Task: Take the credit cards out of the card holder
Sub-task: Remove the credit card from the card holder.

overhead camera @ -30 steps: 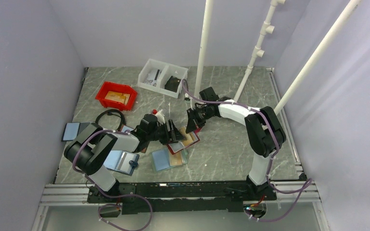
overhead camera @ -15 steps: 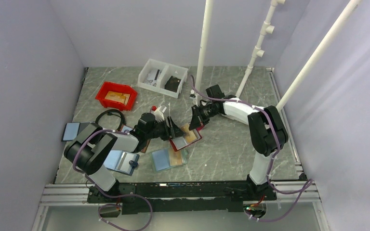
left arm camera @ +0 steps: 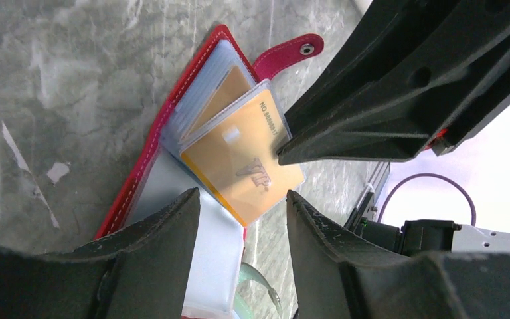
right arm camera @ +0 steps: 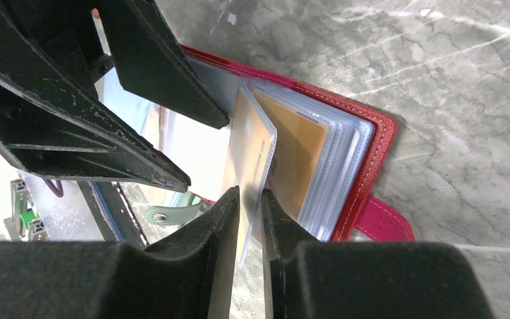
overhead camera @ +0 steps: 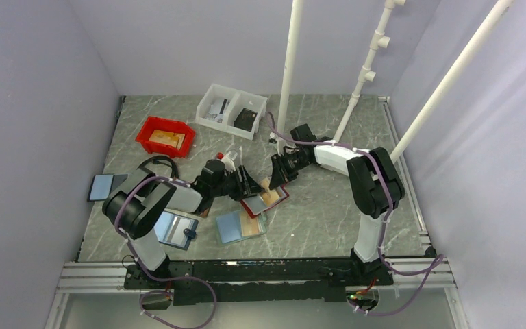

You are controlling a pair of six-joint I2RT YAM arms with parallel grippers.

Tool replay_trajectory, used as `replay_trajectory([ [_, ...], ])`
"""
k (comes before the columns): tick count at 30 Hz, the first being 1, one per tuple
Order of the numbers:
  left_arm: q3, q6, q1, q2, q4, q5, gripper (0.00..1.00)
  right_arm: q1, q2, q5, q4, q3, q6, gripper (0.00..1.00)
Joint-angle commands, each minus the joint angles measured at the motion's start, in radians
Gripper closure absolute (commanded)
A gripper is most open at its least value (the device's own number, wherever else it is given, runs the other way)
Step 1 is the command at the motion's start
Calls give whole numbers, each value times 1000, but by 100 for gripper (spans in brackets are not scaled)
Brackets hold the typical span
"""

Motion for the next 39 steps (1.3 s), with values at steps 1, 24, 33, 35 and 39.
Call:
replay_trajectory([
  [1, 43, -9, 3, 22, -16, -27, 44, 0, 13, 24, -24, 38, -23, 78],
  [24, -21, -240, 6, 62, 118, -57, 44, 17, 65, -13, -58, 58, -22, 81],
  [33, -68, -343, 6, 122, 310, -70, 49, 17, 77, -25, -69, 63, -24, 80],
  [35, -63, -347, 7, 127, 317, -73, 50, 17, 82, -24, -73, 65, -26, 80],
  [39, -66, -341, 6, 123, 314, -92, 55, 19, 88, -20, -78, 67, -29, 79],
])
